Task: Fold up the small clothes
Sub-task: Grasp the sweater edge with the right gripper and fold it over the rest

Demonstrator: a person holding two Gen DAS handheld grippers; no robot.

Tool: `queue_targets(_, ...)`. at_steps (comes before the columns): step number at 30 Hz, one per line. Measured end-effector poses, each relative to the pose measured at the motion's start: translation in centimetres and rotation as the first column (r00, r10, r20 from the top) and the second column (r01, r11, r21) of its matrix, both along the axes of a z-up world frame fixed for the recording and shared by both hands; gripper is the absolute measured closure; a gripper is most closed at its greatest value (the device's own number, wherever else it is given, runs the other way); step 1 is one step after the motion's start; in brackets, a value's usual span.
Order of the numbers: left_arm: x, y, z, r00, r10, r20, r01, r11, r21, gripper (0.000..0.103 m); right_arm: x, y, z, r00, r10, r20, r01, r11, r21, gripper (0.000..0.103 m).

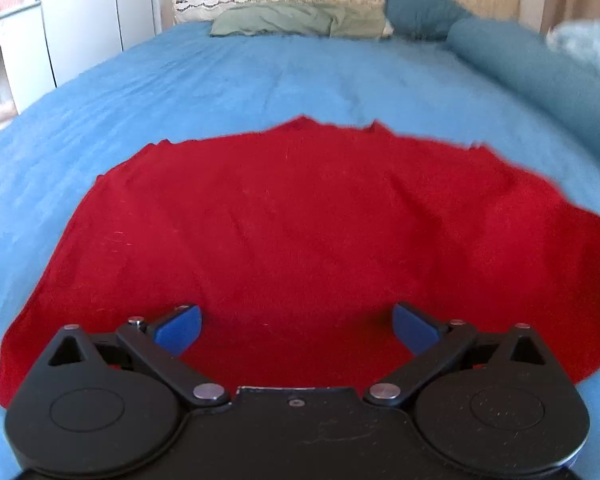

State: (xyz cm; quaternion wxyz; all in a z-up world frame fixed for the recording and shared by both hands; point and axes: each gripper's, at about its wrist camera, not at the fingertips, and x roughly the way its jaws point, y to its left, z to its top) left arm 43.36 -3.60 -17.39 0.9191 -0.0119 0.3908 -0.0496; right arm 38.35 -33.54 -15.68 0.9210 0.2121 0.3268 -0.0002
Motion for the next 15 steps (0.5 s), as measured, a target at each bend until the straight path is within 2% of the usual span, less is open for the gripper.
queue_targets(2, -0.6, 2.0, 1.0, 1.0, 0.017, 0.011, -0.017, 1.0, -0.023, 0.0, 0.7, 1.9, 2.9, 0.997, 0.045, 0.06, -0.046, 0.999, 0.007, 0.081)
queue_targets(5, -1.7, 5.0, 2.0, 0.999, 0.039, 0.031, -0.04, 0.998, 0.042, 0.0, 2.4, 6.9, 6.8, 0.978, 0.158, 0.135, -0.159, 0.987, -0.002, 0.081)
queue_targets(8, -2.9, 8.8, 2.2, 0.996, 0.082, 0.028, -0.085, 0.991, 0.101, 0.0, 4.2, 14.2, 9.1, 0.925, 0.331, 0.188, -0.334, 0.942, -0.019, 0.081)
queue_targets(11, -3.8, 12.3, 1.8, 0.996, 0.09, 0.004, -0.089, 0.987, 0.133, 0.0, 6.2, 23.1, 7.8, 0.835, 0.539, 0.115, -0.539, 0.842, -0.031, 0.081)
queue_targets(13, -4.1, 14.1, 1.1, 0.996, 0.09, -0.013, -0.087, 0.983, 0.16, 0.0, 7.2, 28.3, 5.0, 0.778, 0.627, 0.035, -0.627, 0.779, -0.023, 0.081)
queue_targets(15, -4.4, 15.6, 0.2, 0.995, 0.09, -0.046, -0.083, 0.985, 0.15, 0.0, 7.8, 32.0, 1.8, 0.734, 0.677, -0.047, -0.679, 0.734, -0.017, 0.081)
